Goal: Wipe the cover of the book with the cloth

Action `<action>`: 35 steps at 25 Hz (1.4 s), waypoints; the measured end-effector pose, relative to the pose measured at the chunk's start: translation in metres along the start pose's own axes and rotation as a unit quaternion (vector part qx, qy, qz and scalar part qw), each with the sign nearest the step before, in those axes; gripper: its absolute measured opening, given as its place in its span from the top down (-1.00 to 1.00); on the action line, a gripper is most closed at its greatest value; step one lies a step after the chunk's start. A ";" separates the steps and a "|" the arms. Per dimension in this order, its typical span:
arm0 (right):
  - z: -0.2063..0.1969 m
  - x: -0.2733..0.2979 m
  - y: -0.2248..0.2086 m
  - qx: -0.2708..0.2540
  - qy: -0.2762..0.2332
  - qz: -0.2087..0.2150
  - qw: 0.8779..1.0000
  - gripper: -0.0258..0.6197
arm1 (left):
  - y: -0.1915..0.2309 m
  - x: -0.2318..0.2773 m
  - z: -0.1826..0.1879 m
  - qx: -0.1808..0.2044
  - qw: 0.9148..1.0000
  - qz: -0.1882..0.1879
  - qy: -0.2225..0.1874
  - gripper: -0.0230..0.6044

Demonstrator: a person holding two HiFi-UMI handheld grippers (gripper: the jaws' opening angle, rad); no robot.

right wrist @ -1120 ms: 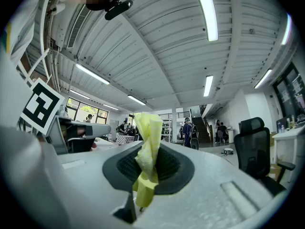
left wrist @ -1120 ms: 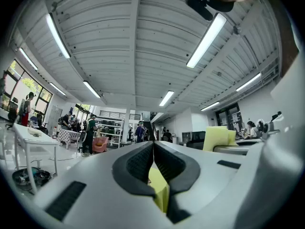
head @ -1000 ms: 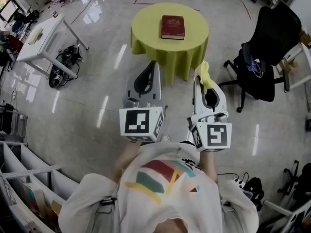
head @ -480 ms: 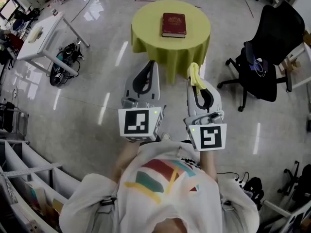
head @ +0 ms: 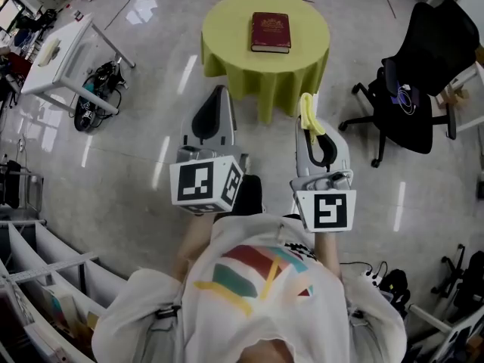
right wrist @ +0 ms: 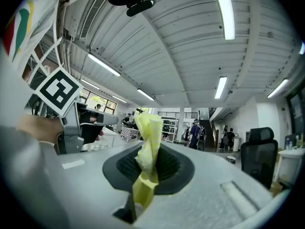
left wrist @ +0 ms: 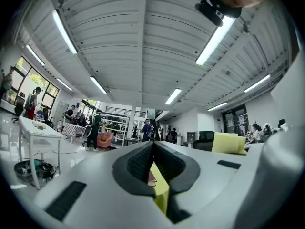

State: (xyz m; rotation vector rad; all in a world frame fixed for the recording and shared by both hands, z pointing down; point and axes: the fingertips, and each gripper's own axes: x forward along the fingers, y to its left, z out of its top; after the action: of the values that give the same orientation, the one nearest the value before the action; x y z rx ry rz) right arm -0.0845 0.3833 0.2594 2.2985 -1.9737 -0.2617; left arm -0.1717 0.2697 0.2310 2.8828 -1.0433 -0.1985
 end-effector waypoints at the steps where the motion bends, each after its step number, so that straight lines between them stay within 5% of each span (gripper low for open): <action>1: -0.001 0.001 -0.004 -0.005 0.002 -0.004 1.000 0.83 | 0.000 0.006 0.000 -0.002 1.000 -0.002 -0.001 0.88; 10: -0.002 0.033 -0.055 0.021 -0.013 -0.061 0.998 0.83 | 0.007 0.063 0.014 0.009 0.999 -0.031 -0.041 0.88; 22: -0.041 0.127 -0.086 0.031 0.032 -0.074 0.996 0.83 | 0.055 0.177 -0.031 -0.036 0.998 -0.056 -0.001 0.88; 35: -0.040 0.221 -0.123 0.000 0.048 -0.081 0.996 0.83 | 0.064 0.279 -0.052 -0.055 0.994 -0.093 0.020 0.88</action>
State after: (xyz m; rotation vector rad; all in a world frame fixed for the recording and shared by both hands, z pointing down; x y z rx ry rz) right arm 0.0749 0.1822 0.2615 2.4260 -1.7471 -0.1607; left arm 0.0081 0.0430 0.2621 2.8690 -0.7321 -0.2017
